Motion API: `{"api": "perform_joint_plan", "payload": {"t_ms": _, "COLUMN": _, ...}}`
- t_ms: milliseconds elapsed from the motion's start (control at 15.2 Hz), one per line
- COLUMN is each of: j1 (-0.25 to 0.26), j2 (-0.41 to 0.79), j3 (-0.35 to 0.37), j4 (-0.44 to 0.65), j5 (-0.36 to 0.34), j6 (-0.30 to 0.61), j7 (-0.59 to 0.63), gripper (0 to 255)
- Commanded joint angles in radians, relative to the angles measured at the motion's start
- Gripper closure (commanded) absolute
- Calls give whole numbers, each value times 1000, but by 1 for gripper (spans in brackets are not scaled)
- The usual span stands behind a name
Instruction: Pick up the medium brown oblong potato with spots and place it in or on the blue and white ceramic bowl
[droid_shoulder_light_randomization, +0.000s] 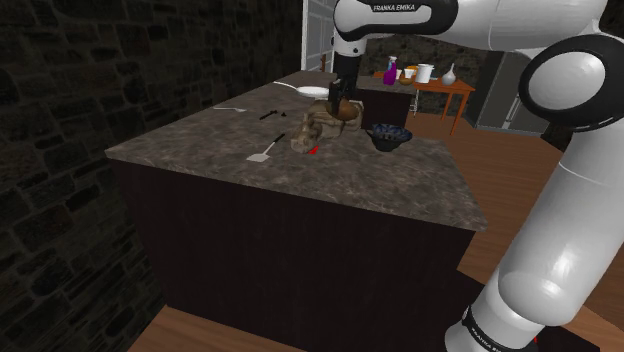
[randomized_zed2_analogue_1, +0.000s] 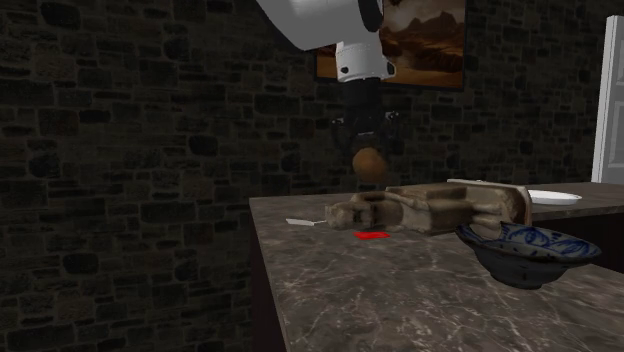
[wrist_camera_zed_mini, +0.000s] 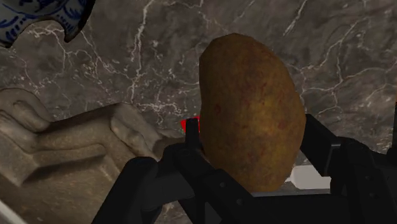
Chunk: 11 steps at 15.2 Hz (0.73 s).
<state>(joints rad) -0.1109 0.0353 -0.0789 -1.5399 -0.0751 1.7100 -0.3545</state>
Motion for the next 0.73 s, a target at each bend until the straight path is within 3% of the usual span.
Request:
{"api": "perform_joint_plan", "payload": {"t_ms": 0, "j1": -23, "j2": -14, "j3": -21, "j4": -23, "j5": 6, "j6": 12, "j7": -45, "gripper": 255}}
{"api": "perform_joint_plan", "payload": {"t_ms": 660, "j1": -148, "j2": 25, "j3": -135, "j4": 27, "j5": 51, "j6": 14, "j7": -287, "gripper": 255}}
